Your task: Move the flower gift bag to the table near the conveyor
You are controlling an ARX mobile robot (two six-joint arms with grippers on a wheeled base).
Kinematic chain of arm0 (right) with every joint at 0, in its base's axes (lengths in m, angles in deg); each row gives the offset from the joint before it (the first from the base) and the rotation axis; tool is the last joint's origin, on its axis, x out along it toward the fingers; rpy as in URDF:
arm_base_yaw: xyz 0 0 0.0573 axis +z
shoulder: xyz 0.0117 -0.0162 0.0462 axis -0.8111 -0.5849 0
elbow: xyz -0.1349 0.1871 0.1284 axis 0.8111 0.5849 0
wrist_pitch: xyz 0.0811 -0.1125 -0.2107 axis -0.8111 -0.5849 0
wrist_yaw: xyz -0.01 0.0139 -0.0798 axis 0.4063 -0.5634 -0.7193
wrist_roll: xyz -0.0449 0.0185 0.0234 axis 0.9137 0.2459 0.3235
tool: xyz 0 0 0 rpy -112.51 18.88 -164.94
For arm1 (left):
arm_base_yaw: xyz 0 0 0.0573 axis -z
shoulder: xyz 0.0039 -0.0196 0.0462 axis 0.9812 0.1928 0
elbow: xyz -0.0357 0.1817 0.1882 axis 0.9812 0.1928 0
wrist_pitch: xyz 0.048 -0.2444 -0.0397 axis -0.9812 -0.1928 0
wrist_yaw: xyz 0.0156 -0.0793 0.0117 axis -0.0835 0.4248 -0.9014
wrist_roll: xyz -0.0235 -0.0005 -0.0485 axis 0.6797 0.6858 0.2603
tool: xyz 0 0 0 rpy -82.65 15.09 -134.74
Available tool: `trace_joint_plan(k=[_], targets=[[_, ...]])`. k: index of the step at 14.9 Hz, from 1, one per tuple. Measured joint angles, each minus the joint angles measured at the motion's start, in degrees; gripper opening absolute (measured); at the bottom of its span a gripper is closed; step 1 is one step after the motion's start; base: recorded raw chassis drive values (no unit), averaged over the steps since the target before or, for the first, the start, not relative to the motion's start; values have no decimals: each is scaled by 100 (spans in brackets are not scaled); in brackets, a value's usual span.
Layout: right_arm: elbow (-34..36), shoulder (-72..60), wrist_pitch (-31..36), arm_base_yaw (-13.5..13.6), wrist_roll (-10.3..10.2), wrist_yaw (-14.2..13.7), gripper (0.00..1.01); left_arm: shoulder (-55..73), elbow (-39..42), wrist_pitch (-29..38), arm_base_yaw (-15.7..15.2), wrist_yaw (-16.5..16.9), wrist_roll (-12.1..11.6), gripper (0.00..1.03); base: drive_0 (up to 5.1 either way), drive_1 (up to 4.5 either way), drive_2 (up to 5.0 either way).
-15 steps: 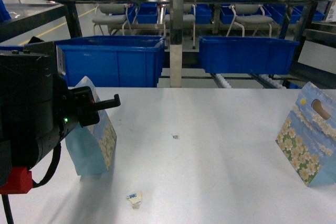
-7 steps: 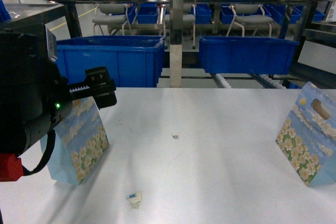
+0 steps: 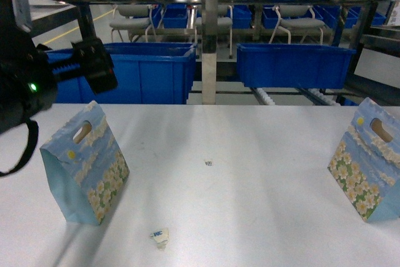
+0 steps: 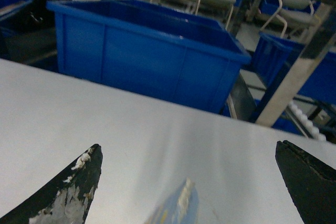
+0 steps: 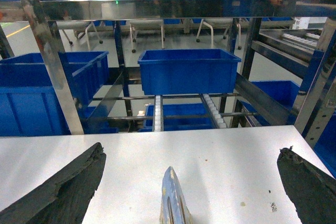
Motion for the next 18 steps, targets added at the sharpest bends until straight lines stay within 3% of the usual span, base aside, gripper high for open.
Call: trace_joint_plan(k=[4, 6, 9, 10, 11, 13, 16, 17, 18], targets=[[0, 0, 0, 2, 0, 0, 98, -1399, -170, -713, -175, -13, -125, 98, 0, 0, 0], [0, 0, -2, 0, 0, 0, 98, -2339, -122, -966, -92, -170, -455, 98, 0, 0, 0], [0, 0, -2, 0, 0, 0, 98, -2365, -111, -1080, -85, -120, -619, 97, 0, 0, 0], [114, 2, 404, -50, 59, 168, 93, -2557, 184, -1270, -249, 688, -1021, 83, 0, 0, 0], [452, 201, 769, -245, 188, 520, 80, -2896, 680, -1093, -323, 1106, -1257, 71, 0, 0, 0], [1196, 678, 929, -304, 275, 562, 54, -3456, 1429, -782, -501, 1281, -1427, 45, 0, 0, 0], [1917, 1335, 984, -302, 308, 566, 14, -4131, 2420, -662, -656, 1467, -1469, 5, 0, 0, 0], [2100, 1552, 953, -302, 310, 566, 1, -4389, 2629, -662, -715, 1506, -1478, 2, 0, 0, 0], [2260, 1749, 876, -302, 330, 568, 2, -4631, 2826, -671, -986, 1834, -1491, 2, 0, 0, 0]])
